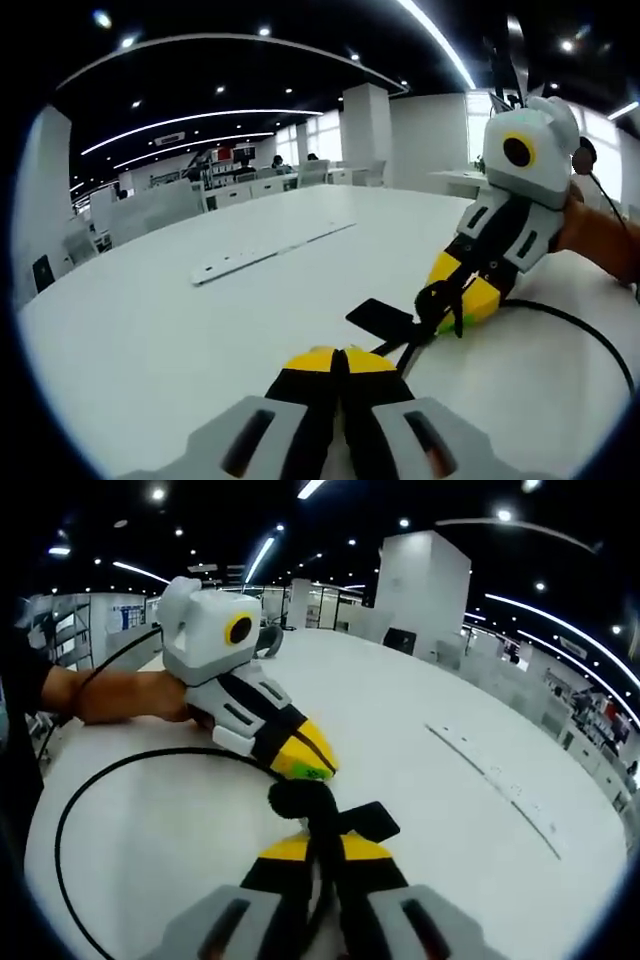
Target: Find the charging cable on the desk, coil it up and secure with Velcro.
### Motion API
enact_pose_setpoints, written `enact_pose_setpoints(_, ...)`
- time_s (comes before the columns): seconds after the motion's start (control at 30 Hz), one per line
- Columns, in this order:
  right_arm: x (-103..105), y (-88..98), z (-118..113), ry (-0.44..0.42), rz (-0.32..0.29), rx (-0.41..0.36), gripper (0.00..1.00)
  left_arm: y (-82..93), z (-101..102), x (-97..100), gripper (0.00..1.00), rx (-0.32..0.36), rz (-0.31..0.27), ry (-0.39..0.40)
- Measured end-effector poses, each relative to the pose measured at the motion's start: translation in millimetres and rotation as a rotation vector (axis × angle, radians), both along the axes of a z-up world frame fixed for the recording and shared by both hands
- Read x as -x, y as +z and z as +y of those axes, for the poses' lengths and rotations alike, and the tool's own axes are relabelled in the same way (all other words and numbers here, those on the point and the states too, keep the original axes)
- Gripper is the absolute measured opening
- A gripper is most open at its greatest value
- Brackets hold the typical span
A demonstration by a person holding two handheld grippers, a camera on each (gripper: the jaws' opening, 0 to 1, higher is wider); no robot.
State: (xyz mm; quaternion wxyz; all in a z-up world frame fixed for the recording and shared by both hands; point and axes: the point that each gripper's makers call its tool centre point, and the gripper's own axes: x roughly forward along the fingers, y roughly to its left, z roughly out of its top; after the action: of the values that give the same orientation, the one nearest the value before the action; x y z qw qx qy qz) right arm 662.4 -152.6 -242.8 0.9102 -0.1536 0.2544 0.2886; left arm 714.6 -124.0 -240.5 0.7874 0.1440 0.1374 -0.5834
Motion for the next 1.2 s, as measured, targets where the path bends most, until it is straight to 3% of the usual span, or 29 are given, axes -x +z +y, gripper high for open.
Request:
enact_pose_setpoints(0.2, 6.4, 15.7, 3.9, -0.029, -0.047, -0.027, 0.16, 0.7, 6.7, 1.2, 0.02, -0.013, 0.006, 0.014)
enact_pose_setpoints(0.5, -0.6, 35.0, 15.1, -0.017, -0.123, 0.022, 0.15, 0.6, 8.7, 1.4, 0.02, 0.0, -0.006, 0.037)
enact_pose_setpoints(0.73, -7.9, 44.2, 4.5, -0.062, -0.185, 0.064, 0.03, 1.9, 9.9, 0.5, 0.02, 0.01, -0.004, 0.036)
enact_pose_setpoints(1.2, -23.4, 40.2, -3.9, -0.132, -0.177, 0.064, 0.02, 3.0, 12.3, 0.0, 0.02, 0.014, -0.009, 0.035)
